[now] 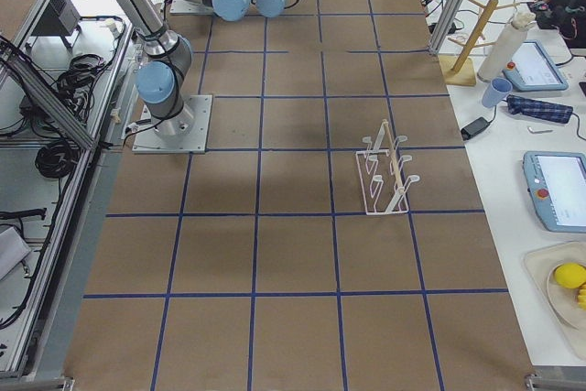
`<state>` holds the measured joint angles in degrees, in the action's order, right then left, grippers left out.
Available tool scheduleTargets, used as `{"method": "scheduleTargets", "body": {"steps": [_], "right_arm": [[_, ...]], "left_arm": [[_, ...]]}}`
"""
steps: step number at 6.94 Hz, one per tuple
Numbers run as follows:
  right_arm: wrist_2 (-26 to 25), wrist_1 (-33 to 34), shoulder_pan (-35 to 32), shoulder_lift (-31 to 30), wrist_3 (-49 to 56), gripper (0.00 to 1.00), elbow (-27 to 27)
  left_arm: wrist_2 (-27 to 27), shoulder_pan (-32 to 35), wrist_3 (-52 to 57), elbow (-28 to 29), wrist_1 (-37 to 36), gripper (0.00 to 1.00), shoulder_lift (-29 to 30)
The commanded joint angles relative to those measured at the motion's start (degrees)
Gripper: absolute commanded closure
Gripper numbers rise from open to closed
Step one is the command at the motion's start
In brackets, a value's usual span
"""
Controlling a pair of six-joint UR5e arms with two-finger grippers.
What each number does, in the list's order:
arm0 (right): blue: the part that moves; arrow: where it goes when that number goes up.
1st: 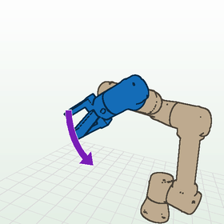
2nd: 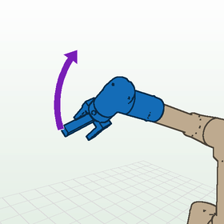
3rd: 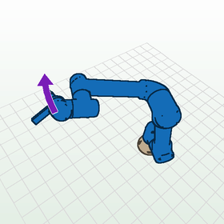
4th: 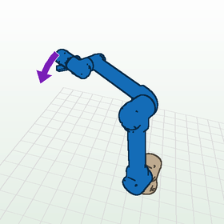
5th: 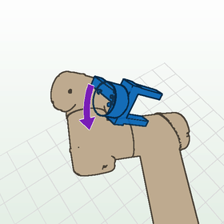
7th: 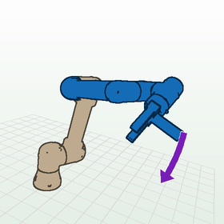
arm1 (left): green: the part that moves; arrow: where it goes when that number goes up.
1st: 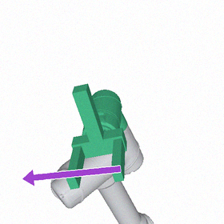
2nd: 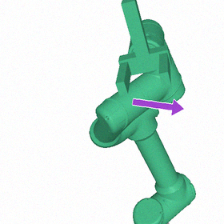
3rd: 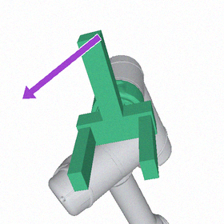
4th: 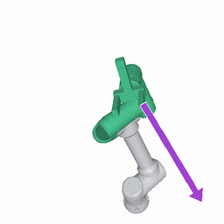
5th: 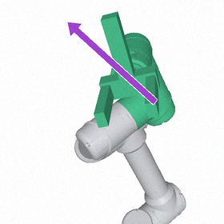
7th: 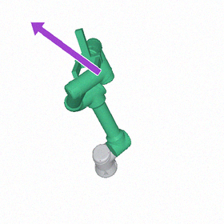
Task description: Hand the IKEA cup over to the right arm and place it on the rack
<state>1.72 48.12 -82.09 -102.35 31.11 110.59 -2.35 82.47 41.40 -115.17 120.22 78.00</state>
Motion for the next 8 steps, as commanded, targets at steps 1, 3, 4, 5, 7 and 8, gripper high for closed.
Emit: {"method": "scheduleTargets", "body": {"steps": [1,3,4,5,7,8], "right_arm": [[-0.1,-0.2,0.3,0.1,0.0,0.58,-0.1],[-0.2,-0.2,1.8,0.4,-0.1,0.62,-0.8],[-2.6,-0.2,4.3,0.5,-0.1,0.63,-0.9],[-7.6,-0.2,8.1,0.5,-0.1,0.66,-0.9],[-16.4,-0.2,13.3,0.4,-0.4,0.72,-4.4],[-24.4,1.2,14.8,0.4,-4.8,0.82,-8.9]], "left_arm": [[0.1,0.0,-0.2,0.0,-0.1,0.0,0.0],[-0.5,-0.3,-1.9,0.9,-0.1,0.0,0.0],[-1.4,-1.2,-7.7,1.6,-1.0,0.0,0.0],[-8.0,-1.4,-10.3,3.6,-3.4,0.0,0.9],[-23.9,-1.3,-23.8,5.0,-18.7,0.0,1.2],[-38.1,-1.3,-25.6,4.7,-28.7,0.0,1.5]]}}
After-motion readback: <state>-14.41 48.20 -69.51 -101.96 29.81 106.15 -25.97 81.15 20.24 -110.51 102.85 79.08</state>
